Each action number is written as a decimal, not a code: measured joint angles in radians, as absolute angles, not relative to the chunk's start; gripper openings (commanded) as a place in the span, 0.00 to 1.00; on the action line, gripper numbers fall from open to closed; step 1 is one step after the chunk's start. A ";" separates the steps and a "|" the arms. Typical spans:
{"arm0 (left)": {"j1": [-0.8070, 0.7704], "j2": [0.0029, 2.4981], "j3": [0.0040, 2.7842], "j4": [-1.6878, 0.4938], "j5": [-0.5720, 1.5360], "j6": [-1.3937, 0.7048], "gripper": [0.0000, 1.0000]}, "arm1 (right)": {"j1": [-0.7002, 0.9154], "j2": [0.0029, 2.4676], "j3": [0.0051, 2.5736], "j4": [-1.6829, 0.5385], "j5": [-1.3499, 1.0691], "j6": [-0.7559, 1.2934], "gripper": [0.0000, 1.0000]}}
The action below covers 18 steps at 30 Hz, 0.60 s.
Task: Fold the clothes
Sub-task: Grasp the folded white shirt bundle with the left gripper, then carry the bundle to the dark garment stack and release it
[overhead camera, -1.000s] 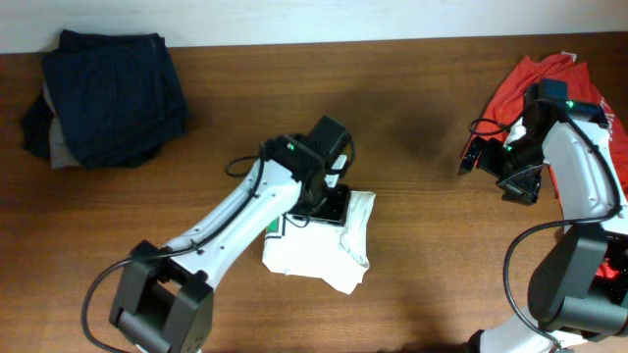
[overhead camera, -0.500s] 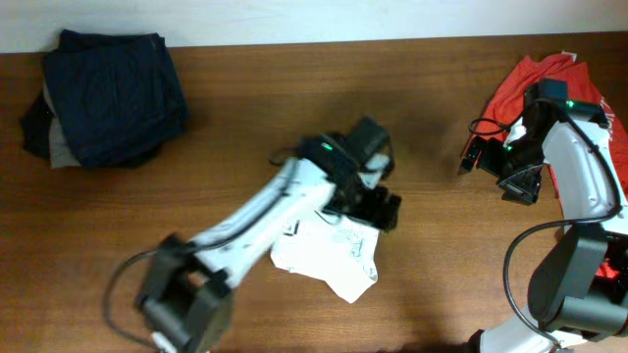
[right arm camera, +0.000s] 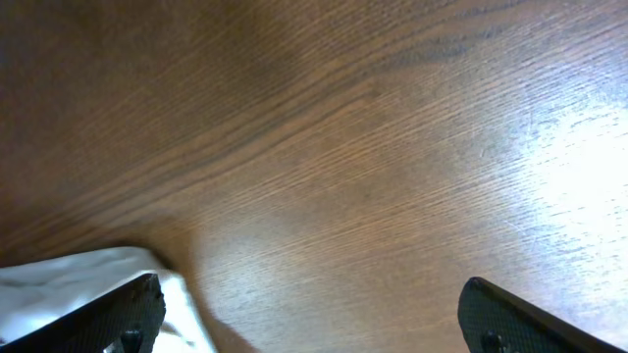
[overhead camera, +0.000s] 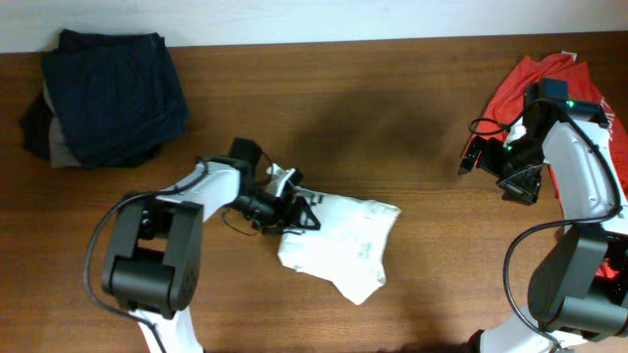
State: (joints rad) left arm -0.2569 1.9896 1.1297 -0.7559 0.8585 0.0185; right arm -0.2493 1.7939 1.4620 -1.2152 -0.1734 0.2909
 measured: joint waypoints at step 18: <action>0.095 2.053 1.992 -0.694 -0.109 -0.030 0.01 | -0.249 1.794 1.462 -1.216 -0.173 0.291 0.99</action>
State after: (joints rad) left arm 0.0948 2.0533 1.9923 -0.6941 -0.1093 -0.0303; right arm -0.2493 1.7939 1.4620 -1.2156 -0.1734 0.2913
